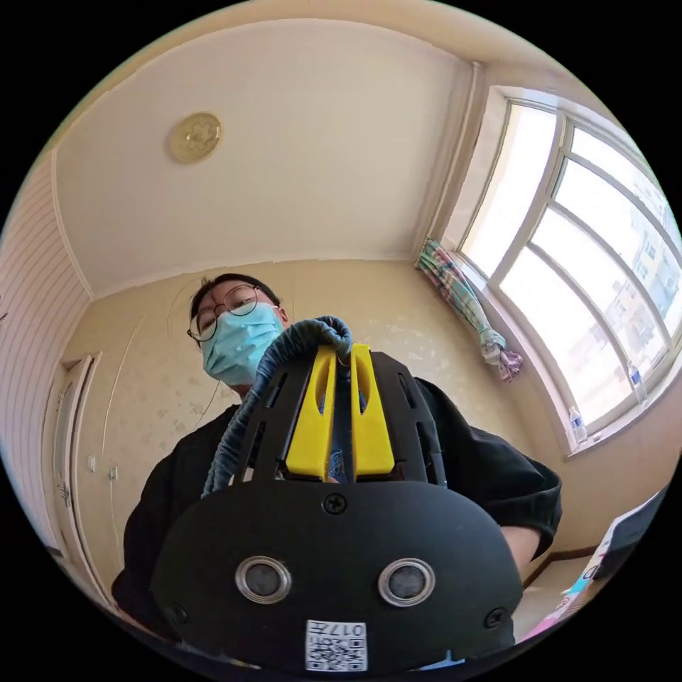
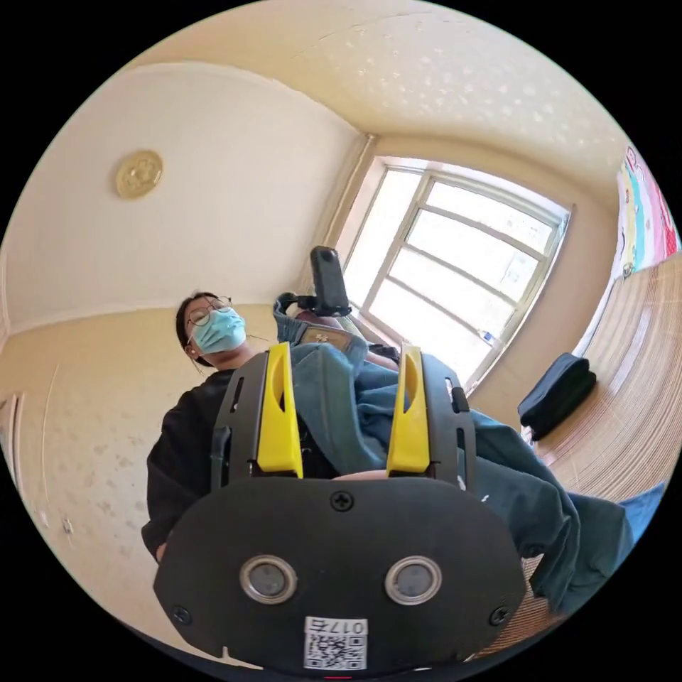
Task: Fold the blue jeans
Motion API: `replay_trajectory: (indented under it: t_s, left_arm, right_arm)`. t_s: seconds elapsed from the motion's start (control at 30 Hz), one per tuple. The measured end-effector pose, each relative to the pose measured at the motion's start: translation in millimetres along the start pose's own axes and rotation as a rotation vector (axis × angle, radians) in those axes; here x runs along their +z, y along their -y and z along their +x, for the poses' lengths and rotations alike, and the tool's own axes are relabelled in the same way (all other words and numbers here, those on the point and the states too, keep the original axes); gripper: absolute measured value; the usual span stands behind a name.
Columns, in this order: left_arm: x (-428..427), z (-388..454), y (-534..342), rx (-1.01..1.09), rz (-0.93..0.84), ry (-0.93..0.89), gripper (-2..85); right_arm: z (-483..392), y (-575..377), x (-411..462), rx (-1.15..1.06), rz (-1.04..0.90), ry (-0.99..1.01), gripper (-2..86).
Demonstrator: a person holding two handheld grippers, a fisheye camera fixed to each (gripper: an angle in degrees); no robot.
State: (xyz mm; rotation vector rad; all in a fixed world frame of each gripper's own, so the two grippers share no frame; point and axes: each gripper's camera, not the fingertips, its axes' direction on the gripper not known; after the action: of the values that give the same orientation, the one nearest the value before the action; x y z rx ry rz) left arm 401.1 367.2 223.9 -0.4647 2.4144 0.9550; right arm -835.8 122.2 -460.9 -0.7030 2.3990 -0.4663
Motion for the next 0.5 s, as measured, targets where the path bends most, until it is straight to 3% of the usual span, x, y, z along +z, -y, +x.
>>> replay_trajectory:
  t_s: [0.27, 0.43, 0.5]
  left_arm:
    - [35.7, -56.6, -62.5, -0.079, -0.034, 0.072, 2.4]
    - [58.4, -79.5, -89.3, -0.085, -0.094, 0.186, 2.5]
    - [70.1, -85.0, -92.1, -0.109, -0.146, 0.335, 2.6]
  right_arm:
    - [32.5, 1.9, 125.0, 0.139, -0.508, 0.277, 17.8]
    - [25.4, -11.4, 161.4, 0.092, -0.478, 0.321, 9.6]
    - [13.5, -7.2, 161.1, 0.009, -0.386, 0.328, 5.5]
